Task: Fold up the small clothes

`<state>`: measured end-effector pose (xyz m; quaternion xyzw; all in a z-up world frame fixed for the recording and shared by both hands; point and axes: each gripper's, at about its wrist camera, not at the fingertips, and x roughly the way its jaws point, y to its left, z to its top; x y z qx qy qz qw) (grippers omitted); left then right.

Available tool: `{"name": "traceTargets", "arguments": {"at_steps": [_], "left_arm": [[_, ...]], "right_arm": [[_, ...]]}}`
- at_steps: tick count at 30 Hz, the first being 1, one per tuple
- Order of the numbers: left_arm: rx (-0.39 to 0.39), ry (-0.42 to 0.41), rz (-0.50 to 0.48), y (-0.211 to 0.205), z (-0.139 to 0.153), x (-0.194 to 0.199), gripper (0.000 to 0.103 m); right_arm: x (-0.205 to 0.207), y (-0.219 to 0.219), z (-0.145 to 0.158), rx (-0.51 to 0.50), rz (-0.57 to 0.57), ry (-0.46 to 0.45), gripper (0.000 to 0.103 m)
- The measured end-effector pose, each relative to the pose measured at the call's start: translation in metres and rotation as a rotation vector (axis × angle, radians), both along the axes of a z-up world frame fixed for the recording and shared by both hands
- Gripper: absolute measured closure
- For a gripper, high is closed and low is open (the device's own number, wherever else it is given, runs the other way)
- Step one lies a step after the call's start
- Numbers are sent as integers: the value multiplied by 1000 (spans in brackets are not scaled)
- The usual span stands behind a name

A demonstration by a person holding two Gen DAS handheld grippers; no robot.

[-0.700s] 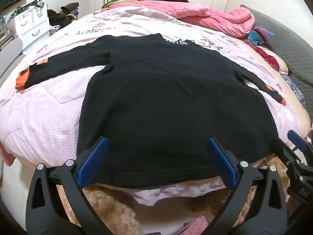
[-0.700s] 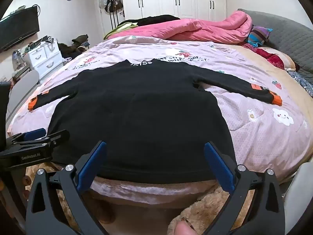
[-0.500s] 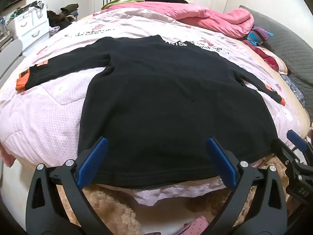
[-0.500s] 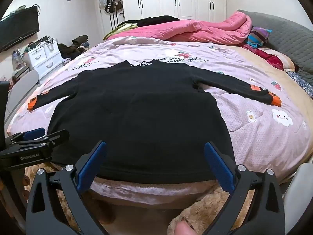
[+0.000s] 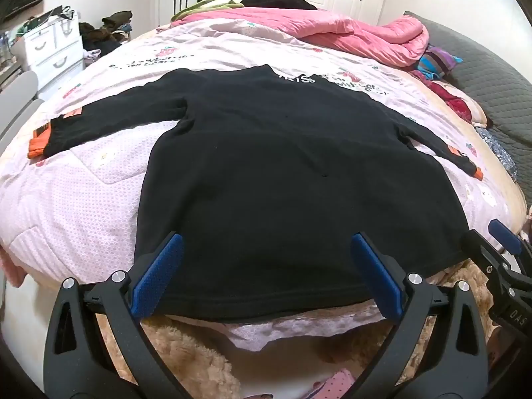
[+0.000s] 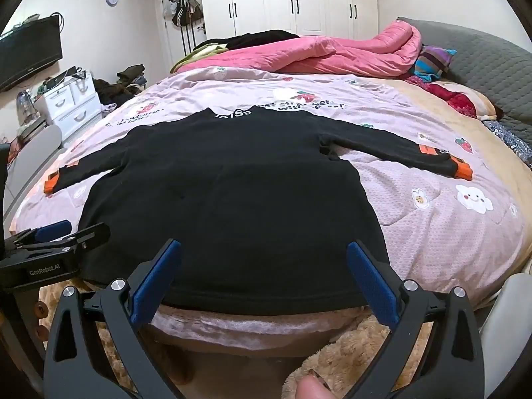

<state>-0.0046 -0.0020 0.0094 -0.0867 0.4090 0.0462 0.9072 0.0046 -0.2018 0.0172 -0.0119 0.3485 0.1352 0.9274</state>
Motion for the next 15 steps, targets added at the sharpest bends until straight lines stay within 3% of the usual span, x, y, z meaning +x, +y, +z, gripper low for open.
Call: {"name": "traceTargets", "arguments": {"at_steps": [15], "left_arm": [[-1,-5,-2,1,0,0,9]], "right_arm": [[-3,1,1,-7,-5,-3,4]]}}
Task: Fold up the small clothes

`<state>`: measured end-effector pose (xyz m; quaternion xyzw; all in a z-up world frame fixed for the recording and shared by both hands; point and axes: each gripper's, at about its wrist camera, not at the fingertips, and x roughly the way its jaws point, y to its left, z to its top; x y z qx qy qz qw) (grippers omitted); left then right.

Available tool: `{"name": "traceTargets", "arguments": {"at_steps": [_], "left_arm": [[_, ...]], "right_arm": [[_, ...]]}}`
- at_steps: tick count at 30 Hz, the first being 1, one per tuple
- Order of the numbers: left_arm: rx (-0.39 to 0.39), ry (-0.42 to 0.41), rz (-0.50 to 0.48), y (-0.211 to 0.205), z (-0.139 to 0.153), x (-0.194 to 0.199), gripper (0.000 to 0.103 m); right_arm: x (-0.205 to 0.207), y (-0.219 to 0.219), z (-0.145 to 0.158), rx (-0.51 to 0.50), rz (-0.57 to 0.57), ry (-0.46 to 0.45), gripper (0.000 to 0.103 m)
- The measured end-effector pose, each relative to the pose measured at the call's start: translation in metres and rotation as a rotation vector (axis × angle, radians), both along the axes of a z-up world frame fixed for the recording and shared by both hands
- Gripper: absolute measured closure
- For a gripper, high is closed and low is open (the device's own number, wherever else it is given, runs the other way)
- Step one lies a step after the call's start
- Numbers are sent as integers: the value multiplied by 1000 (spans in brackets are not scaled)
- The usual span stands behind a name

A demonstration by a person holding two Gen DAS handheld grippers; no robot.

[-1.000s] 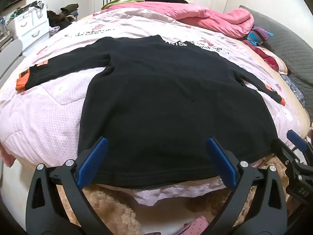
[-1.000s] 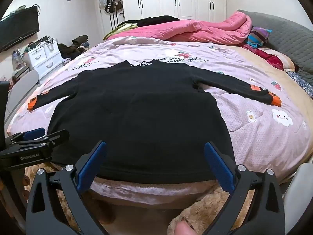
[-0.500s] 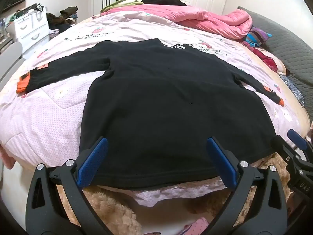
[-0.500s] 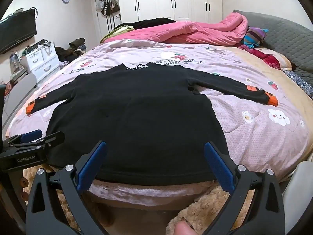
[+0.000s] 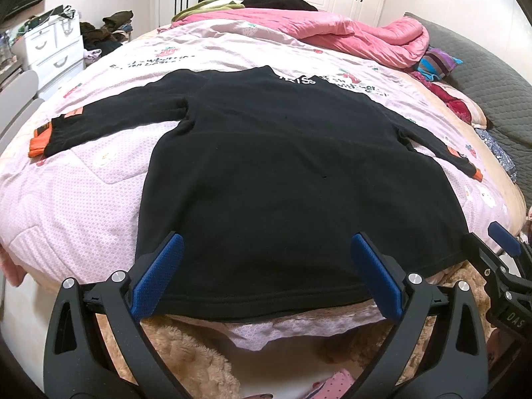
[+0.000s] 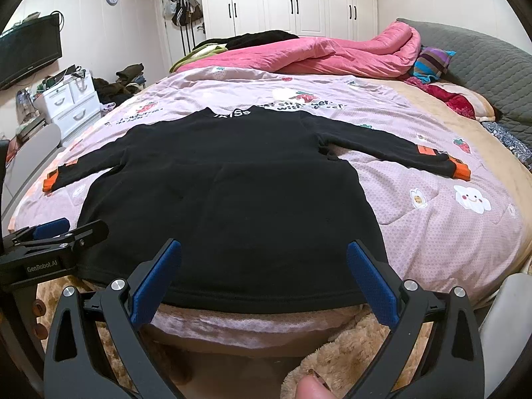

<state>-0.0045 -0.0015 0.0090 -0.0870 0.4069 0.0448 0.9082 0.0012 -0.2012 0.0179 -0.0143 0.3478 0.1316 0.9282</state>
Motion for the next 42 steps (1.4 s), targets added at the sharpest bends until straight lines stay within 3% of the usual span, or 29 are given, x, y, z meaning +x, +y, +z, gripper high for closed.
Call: {"name": "traceTargets", "arguments": {"at_steps": [33,42], "left_arm": [[-4,1,2,2,-4,-1,9],[-15,32,-6,8,-16,4,9]], "right_arm": [[1,1,-6,-10,-15,21,4],[21,-21,-26,-60,-89,110,4]]}}
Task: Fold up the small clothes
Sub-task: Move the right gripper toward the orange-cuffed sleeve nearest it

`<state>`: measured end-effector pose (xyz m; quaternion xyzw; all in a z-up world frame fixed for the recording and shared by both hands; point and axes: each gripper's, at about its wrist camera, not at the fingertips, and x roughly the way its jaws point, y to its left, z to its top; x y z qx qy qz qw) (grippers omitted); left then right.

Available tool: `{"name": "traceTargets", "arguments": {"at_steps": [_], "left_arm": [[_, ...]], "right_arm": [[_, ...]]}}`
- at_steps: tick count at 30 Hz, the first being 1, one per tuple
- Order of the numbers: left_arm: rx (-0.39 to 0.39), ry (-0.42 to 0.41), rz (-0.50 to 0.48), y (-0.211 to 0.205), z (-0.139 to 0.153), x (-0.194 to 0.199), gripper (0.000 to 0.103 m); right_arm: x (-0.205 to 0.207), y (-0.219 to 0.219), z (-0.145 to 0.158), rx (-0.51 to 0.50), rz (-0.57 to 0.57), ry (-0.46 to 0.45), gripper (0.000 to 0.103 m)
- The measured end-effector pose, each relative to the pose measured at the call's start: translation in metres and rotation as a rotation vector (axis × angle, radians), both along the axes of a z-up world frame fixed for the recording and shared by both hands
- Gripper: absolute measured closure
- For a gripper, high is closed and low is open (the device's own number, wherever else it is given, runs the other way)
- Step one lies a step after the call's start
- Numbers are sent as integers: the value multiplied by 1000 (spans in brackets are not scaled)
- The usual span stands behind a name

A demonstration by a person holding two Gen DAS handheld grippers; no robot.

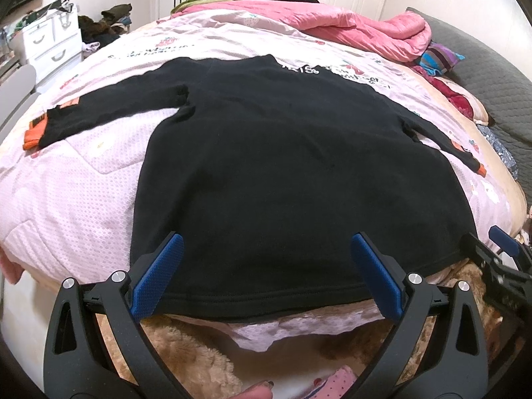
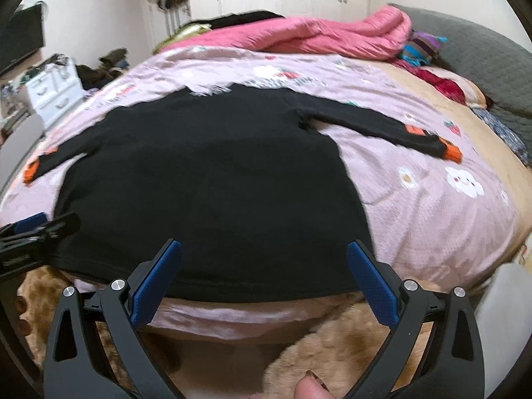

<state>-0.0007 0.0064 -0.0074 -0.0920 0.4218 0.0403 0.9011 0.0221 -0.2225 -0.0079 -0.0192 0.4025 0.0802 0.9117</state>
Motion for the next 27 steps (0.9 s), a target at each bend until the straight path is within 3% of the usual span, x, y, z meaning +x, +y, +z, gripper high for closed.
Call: {"name": "traceTargets", "arguments": {"at_steps": [5,10,12,14,15,16,19,27], "left_arm": [[-25,30,-18,3,-9,5,9],[-55,17,-47,0,-8,11,9],[-61,12,-57,-3,-6,15,9],[-60,3,-67,-6,-4,19,9],[-59,1,-71,-8,-3,20,9],[-55,-3,-77,-10,-1,23,9],[-40,-15,-99,-16,5,31,9],[-4,-46,-155,-36,19,74,9]], "right_arm": [[16,-34,-15,41,-71,73,4],[27,-50,-27,46,-63,115,6],[32,-55,-34,77,-60,153,29],[32,-59,-39,110,-71,177,65],[30,-62,-39,111,-79,162,75],[26,-66,-36,125,-73,148,96],[14,-79,-29,204,-50,144,96],[16,-80,-44,120,-77,196,93]]}}
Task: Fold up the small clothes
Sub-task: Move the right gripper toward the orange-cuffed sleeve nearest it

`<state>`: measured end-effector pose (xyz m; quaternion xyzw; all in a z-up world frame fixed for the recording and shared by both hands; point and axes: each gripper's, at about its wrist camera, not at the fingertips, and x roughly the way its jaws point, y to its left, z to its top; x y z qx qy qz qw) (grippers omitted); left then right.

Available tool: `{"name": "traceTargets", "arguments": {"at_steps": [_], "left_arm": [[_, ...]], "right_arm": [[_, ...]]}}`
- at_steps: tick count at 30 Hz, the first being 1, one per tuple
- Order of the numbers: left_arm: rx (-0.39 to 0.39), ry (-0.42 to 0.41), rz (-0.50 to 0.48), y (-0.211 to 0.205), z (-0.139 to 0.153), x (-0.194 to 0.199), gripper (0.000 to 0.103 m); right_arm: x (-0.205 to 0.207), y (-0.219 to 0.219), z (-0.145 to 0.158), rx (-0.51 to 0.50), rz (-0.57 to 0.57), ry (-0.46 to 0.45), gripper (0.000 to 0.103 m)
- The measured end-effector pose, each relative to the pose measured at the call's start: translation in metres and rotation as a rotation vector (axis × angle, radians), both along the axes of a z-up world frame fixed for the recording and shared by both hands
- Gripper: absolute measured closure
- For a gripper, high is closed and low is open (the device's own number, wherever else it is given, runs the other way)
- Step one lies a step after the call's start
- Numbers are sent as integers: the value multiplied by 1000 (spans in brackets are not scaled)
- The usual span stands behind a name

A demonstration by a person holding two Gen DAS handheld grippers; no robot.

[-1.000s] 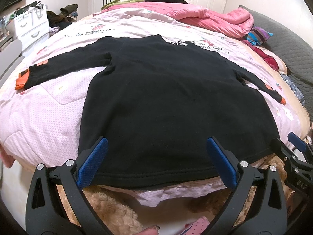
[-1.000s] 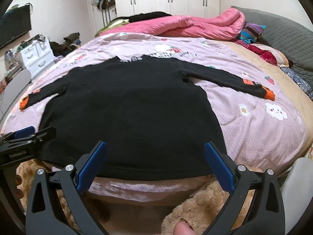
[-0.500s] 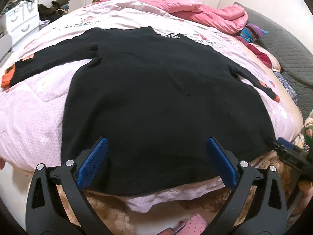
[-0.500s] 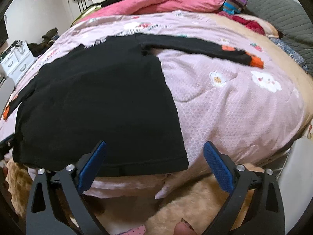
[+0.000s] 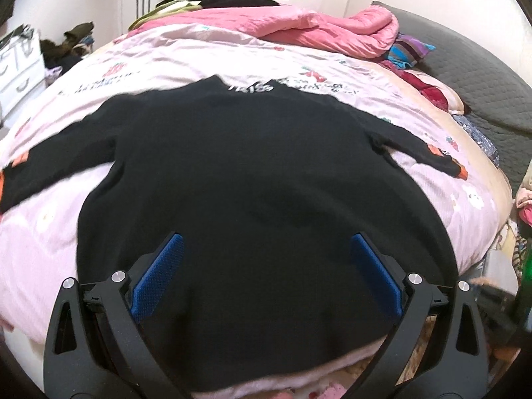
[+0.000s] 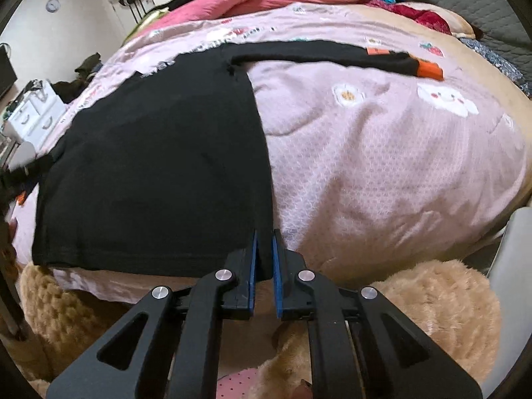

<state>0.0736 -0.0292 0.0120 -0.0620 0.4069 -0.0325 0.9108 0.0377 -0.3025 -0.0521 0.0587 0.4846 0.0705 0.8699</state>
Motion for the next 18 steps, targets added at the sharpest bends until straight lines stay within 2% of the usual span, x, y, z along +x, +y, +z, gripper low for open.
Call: {"name": "traceTargets", "arguments": {"at_steps": [3,5,8,10,13,18], "left_arm": [[-2,0,-27,-7,4,20,9],[1,-8,-42,-13,7,34,9],[-4,-12,-61,-19,10,52,9],[-8,-8,-74,-23,11,64,9],[-11,-1,-94,-30,10,81,9],[-13,15,-112,-35,8,101,9]], "right_arm": [[1,-3,-1,5,-7,7,82],[3,-8,3,13,-25,-1,69],[4,-16,15,34,-54,-33,54],[9,-18,24,36,-59,-60,51],[21,-19,33,39,-60,-88,41],[45,-11,45,42,-30,-115,34]]}}
